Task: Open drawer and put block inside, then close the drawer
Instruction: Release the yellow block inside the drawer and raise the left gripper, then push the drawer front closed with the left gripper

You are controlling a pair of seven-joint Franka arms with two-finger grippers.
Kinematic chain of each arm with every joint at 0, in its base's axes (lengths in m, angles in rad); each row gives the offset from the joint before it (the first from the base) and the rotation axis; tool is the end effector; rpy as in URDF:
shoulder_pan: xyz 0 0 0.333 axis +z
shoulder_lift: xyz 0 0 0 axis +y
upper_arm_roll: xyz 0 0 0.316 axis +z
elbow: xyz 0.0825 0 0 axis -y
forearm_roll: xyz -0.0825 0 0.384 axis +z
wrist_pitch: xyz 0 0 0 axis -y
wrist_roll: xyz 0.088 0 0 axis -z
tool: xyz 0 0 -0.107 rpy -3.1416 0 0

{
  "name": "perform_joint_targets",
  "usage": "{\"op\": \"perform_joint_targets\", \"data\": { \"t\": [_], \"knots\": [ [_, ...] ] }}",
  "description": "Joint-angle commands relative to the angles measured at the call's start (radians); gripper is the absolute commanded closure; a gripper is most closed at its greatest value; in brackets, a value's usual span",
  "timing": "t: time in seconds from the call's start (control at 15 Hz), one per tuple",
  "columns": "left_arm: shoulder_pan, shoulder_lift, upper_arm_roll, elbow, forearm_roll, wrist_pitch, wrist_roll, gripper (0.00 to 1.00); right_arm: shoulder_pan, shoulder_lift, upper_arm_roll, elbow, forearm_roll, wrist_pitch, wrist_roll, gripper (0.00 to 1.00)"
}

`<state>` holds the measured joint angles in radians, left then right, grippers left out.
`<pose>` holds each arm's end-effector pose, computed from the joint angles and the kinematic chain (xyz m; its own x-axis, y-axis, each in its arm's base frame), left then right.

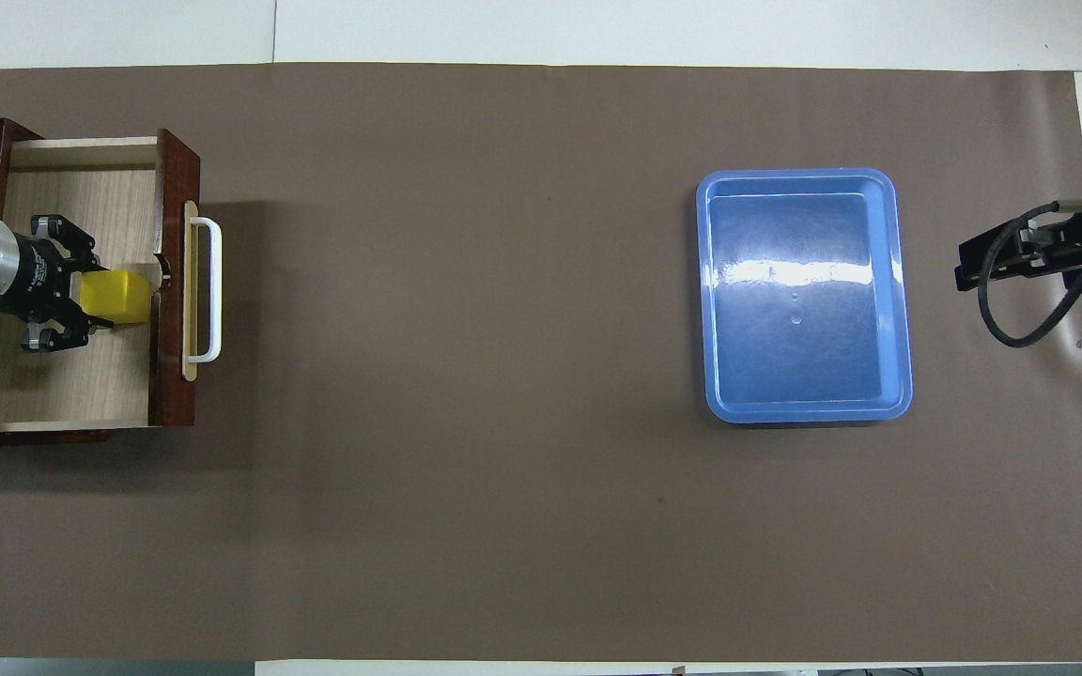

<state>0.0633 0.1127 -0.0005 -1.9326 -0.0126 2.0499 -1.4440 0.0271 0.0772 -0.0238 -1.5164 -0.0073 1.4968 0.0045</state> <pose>0.5842 0.0361 0.4291 0.0582 0.9982 -0.0106 0.9983 -0.0581 0.0060 0.5696 0.0016 0.6004 0.9953 -0.0019 -0.0966 -0.0009 -1.0000 0.0096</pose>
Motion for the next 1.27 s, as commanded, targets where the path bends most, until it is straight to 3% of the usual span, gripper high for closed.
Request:
{"op": "perform_joint_targets", "data": {
  "t": [0.0,0.2,0.4,0.6,0.87,1.2],
  "knots": [
    [0.012,-0.022,-0.001,-0.014,0.005,0.018,0.002,0.00,0.000,-0.077,0.005,-0.103,-0.022,0.034,-0.028,0.00],
    [0.000,0.011,-0.001,0.117,-0.003,-0.071,-0.007,0.00,-0.001,-0.109,0.005,-0.134,-0.020,0.031,-0.029,0.00],
    [-0.051,0.036,-0.009,0.231,-0.024,-0.129,-0.145,0.00,-0.004,-0.123,0.005,-0.148,-0.020,0.042,-0.028,0.00],
    [-0.157,0.033,-0.006,0.201,-0.018,-0.117,-0.232,0.00,-0.009,-0.113,0.004,-0.127,-0.019,0.057,-0.026,0.00],
    [-0.210,0.030,-0.006,0.135,0.011,-0.083,-0.259,0.00,-0.013,-0.111,0.004,-0.123,-0.033,0.059,-0.090,0.00],
    [-0.162,0.027,-0.003,0.080,0.040,-0.034,-0.207,0.00,-0.012,-0.112,0.005,-0.131,-0.042,0.057,-0.107,0.00]
  ]
}}
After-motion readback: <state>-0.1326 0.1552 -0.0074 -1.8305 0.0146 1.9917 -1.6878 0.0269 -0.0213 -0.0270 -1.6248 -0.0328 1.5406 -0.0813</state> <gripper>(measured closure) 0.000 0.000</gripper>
